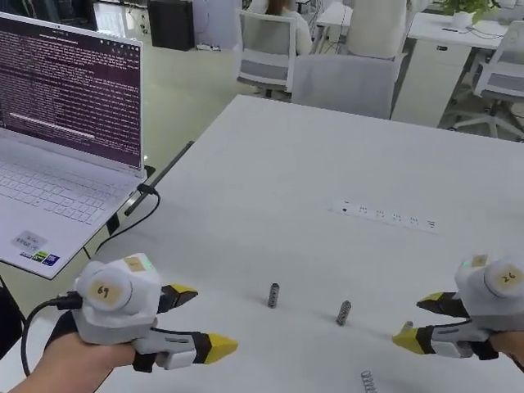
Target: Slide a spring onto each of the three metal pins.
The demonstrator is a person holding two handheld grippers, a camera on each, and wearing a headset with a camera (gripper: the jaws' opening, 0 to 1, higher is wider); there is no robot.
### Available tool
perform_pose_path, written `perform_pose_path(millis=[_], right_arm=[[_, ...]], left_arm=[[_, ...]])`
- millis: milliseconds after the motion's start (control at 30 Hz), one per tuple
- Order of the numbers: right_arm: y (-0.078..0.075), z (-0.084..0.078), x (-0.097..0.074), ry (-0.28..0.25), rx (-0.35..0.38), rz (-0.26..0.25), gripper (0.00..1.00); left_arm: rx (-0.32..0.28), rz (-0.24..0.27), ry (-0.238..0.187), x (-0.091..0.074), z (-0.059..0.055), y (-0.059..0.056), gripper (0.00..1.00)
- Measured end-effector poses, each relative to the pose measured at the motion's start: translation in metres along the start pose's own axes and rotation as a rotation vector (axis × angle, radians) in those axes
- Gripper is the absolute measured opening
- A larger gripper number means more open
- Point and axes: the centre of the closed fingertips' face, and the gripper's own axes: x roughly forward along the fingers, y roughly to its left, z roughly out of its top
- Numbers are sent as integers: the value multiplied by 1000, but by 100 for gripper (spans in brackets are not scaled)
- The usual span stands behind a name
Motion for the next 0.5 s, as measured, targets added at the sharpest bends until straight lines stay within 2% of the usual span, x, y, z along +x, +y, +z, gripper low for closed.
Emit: perform_pose_path(millis=[500], right_arm=[[14, -24, -30, -105, 160, -55, 55]], left_arm=[[-9, 8, -10, -3, 2, 6, 62]])
